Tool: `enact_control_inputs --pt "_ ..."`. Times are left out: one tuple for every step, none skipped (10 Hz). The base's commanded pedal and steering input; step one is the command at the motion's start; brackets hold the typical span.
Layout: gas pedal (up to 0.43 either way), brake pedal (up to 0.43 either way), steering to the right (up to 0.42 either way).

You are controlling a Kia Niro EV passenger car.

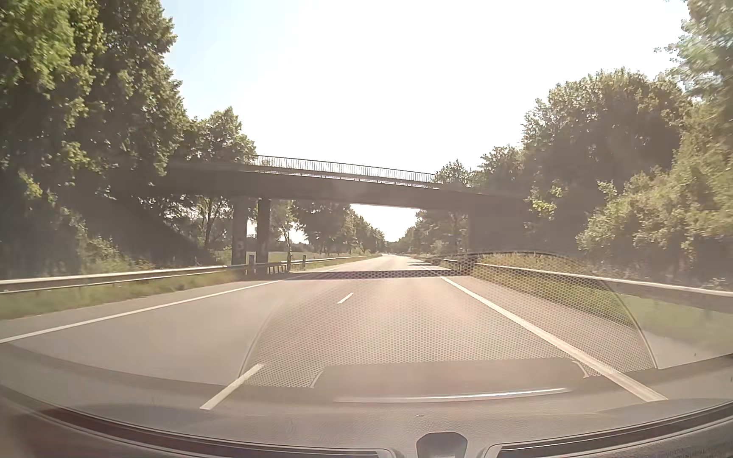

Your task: Follow the waypoints while adhering to traffic rules and regulations

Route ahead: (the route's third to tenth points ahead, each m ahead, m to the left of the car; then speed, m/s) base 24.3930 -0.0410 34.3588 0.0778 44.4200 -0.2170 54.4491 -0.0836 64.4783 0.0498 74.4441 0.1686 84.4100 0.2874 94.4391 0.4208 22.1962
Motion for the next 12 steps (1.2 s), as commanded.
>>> enact_control_inputs --pt "0.299 0.006 0.004" --pt "0.299 0.006 0.004" --pt "0.299 0.006 0.004" --pt "0.299 0.006 0.004" --pt "0.299 0.006 0.004" --pt "0.299 0.006 0.004" --pt "0.299 0.006 0.004" --pt "0.299 0.006 0.004" --pt "0.299 0.006 0.004" --pt "0.299 0.006 0.004" --pt "0.299 0.006 0.004" --pt "0.299 0.006 0.004"
